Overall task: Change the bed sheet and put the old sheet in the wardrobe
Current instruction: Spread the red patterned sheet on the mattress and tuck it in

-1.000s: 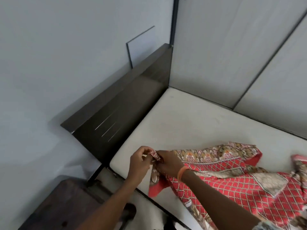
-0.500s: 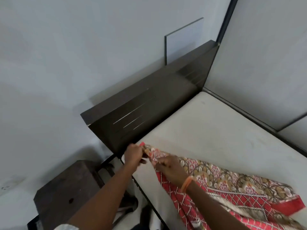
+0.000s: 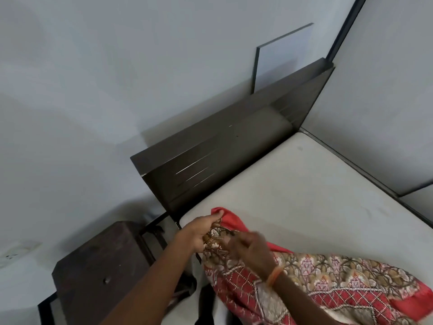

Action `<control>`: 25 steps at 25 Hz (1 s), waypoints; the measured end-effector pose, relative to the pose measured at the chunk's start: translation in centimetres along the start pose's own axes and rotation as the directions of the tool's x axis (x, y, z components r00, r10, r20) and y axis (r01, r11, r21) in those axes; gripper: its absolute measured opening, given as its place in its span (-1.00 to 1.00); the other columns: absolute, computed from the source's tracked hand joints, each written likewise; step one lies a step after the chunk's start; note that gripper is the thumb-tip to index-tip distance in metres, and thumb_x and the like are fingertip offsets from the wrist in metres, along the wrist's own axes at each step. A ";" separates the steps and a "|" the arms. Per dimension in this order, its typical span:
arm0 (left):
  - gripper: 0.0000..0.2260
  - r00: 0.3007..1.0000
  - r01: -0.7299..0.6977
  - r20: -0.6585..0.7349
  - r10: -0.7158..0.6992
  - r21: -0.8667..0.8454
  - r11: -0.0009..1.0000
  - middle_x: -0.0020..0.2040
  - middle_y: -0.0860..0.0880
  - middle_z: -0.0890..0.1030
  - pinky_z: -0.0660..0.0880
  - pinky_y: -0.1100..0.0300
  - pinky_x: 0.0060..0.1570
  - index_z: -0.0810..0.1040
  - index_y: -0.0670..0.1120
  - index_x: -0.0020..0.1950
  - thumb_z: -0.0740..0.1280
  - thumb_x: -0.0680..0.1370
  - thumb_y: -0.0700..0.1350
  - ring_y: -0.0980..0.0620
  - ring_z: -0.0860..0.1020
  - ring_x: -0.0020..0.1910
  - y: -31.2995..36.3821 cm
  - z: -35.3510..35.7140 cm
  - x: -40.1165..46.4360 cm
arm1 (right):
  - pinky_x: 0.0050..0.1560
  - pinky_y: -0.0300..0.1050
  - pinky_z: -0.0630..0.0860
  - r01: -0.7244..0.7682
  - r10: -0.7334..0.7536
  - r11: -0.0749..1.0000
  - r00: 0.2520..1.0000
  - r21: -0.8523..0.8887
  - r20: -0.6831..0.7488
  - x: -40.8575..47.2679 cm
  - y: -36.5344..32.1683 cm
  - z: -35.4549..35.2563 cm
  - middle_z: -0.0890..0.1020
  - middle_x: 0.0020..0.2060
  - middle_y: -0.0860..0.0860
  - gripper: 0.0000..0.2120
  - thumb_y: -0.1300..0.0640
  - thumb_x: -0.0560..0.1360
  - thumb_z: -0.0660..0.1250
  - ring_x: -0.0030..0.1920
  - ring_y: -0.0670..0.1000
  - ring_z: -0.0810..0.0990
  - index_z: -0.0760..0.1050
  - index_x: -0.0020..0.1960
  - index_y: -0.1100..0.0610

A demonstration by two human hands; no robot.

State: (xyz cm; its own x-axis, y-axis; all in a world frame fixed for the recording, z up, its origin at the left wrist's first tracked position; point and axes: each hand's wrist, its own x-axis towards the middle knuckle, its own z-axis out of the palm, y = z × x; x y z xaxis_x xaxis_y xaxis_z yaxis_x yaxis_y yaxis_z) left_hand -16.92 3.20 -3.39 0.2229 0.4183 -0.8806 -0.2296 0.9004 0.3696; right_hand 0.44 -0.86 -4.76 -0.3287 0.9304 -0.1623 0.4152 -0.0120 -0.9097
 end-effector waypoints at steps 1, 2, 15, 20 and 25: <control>-0.73 0.994 -0.088 0.064 0.086 0.036 0.995 -0.05 -0.27 0.69 0.62 -0.04 0.00 0.63 -0.25 0.04 0.43 0.53 -0.03 -0.21 0.68 -0.06 0.3 -0.6 -1.2 | -0.28 -0.14 0.50 0.001 -0.008 0.999 0.983 -0.038 -0.185 1.6 -0.5 -1.0 0.65 -0.30 -0.04 -0.77 -0.16 0.41 0.38 -0.31 -0.11 0.55 0.60 -0.18 0.00; -0.75 0.977 -0.183 0.119 0.176 0.048 0.982 0.01 -0.26 0.68 0.60 -0.05 0.07 0.63 -0.22 0.08 0.44 0.51 -0.08 -0.21 0.66 0.00 0.4 -1.4 -2.1 | -0.15 -0.22 0.47 0.005 -0.036 0.990 0.974 -0.139 -0.222 3.2 -1.0 -2.1 0.63 -0.16 -0.07 -0.79 -0.13 0.36 0.39 -0.16 -0.12 0.54 0.56 -0.09 -0.04; -0.80 0.809 -0.582 -0.120 0.575 -0.036 0.812 -0.20 -0.16 0.67 0.57 0.00 0.01 0.63 -0.16 -0.01 0.30 0.62 -0.05 -0.11 0.64 -0.20 2.1 -5.8 -5.1 | -0.23 -0.21 0.36 -0.050 0.181 0.966 0.833 -0.255 0.523 11.3 -3.1 -3.3 0.49 -0.46 -0.08 -0.69 -0.10 0.54 0.32 -0.43 -0.15 0.42 0.61 -0.34 -0.07; -0.70 0.724 -0.572 -0.276 0.632 0.271 0.774 -0.25 -0.23 0.57 0.55 0.01 -0.05 0.57 -0.17 -0.09 0.28 0.61 0.06 -0.21 0.57 -0.23 1.1 -8.0 -3.8 | -0.17 -0.03 0.58 -0.085 0.125 0.991 0.870 -0.104 0.477 13.6 -6.0 -4.9 0.66 -0.29 0.25 -0.56 -0.06 0.55 0.34 -0.31 0.07 0.60 0.60 -0.19 0.34; -0.40 0.239 -0.431 -0.064 0.969 0.887 0.165 0.28 -0.01 0.33 0.41 0.08 0.32 0.36 -0.03 0.38 0.49 0.39 -0.11 0.04 0.36 0.30 1.0 -6.1 -4.4 | -0.22 -0.21 0.52 0.462 -0.219 0.772 0.838 -0.437 0.500 13.0 -8.4 0.2 0.68 -0.30 -0.06 -0.89 0.08 0.52 0.39 -0.33 -0.11 0.61 0.67 -0.14 0.05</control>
State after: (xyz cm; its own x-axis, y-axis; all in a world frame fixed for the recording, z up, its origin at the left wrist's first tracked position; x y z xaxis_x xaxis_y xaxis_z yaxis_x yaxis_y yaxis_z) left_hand -23.88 1.53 -0.93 -0.2300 0.9646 0.1287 0.7062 0.0744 0.7041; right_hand -7.53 11.22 0.73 -0.7902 0.5994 -0.1278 0.5390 0.5804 -0.6104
